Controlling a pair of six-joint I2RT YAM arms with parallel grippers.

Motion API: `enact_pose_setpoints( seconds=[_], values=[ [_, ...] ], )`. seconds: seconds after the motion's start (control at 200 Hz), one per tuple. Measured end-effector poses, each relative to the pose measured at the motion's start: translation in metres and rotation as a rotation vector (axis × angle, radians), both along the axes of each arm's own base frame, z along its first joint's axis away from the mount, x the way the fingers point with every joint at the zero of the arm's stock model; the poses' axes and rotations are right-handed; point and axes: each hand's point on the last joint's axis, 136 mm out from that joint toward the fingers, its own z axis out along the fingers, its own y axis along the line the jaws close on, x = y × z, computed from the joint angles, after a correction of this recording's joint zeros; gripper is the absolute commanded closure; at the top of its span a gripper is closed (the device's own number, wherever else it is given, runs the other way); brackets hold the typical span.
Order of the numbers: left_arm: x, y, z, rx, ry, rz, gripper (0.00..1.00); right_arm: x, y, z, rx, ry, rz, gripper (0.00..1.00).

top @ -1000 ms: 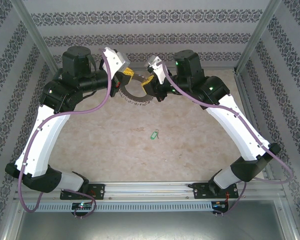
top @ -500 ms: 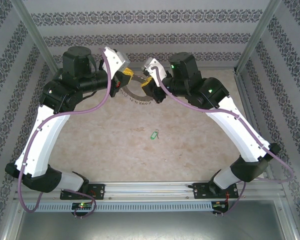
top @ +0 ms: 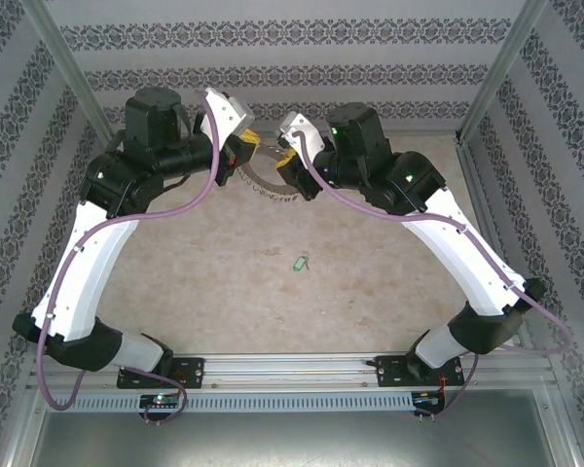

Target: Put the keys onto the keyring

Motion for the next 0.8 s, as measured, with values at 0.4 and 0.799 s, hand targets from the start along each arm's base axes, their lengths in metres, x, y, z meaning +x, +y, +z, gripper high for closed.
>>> enact_pose_setpoints(
  seconds=[0.4, 0.799],
  values=[
    [0.008, -0.002, -0.003, 0.013, 0.006, 0.033, 1.0, 0.004, -0.003, -0.001, -0.032, -0.026, -0.044, 1.0],
    [0.012, -0.003, -0.006, 0.045, -0.003, 0.084, 1.0, 0.005, 0.003, -0.004, -0.071, -0.045, -0.055, 1.0]
  ],
)
